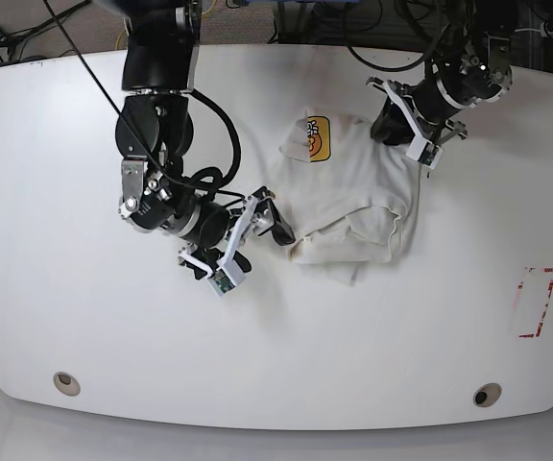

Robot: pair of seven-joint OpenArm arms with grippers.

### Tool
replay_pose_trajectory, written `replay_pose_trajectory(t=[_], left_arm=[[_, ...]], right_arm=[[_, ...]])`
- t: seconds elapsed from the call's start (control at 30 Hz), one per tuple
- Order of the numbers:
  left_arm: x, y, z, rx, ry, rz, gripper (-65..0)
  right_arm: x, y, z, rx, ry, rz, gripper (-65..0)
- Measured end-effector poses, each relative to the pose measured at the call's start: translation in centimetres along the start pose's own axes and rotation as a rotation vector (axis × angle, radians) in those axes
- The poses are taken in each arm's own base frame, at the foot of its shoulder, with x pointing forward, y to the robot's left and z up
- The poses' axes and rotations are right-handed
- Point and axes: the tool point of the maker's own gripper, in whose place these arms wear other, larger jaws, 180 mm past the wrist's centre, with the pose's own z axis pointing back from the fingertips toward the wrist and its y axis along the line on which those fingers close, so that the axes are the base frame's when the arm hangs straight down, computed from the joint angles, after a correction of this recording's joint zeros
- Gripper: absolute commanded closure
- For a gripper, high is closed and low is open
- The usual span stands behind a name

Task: Fold the T-shirt properly
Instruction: 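Fold the shirt edge with the right gripper toward the left gripper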

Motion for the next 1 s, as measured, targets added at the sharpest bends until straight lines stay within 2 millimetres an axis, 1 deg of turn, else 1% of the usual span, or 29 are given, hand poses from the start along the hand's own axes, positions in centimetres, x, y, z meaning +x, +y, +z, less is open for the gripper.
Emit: replay_pose_trajectory(t=[0.17,0.4,0.47,0.6,0.8,0.87,0.93,1.0], left_arm=[[1.1,-0.2,0.3,0.001,-0.027,-0.019,-11.4],[2.5,0.2,0.1,0.007,-0.057,-0.037,-11.4],[2.7,0.2,0.1,0.008,-0.061,-0.040,-11.4],[2.5,0.3,0.1,0.009,-0.054,-0.040,-11.4],[2.5,0.3,0.1,0.009,-0.052,-0.041,-11.4],[2.5,0.3,0.1,0.009,-0.053,-0.041,-11.4],[2.5,0.3,0.1,0.009,-0.053,-0.041,-11.4],[2.5,0.3,0.1,0.009,-0.053,-0.041,-11.4]], right_arm=[[0.0,0.0,-1.3,0.034,0.007,-0.029,-56.9],[-0.9,0.7,-3.2,0.074,0.052,-0.071,-57.5],[-0.9,1.2,-3.7,0.093,0.055,-0.080,-57.5],[-1.2,2.3,-5.0,0.134,0.064,-0.117,-57.5],[-1.4,3.0,-5.8,0.159,0.048,-0.149,-56.4],[-1.6,3.2,-6.1,0.165,0.044,-0.167,-53.4],[-1.9,3.4,-6.4,0.171,0.043,-0.180,-47.2],[-2.3,3.6,-6.6,0.177,0.050,-0.191,-37.9]])
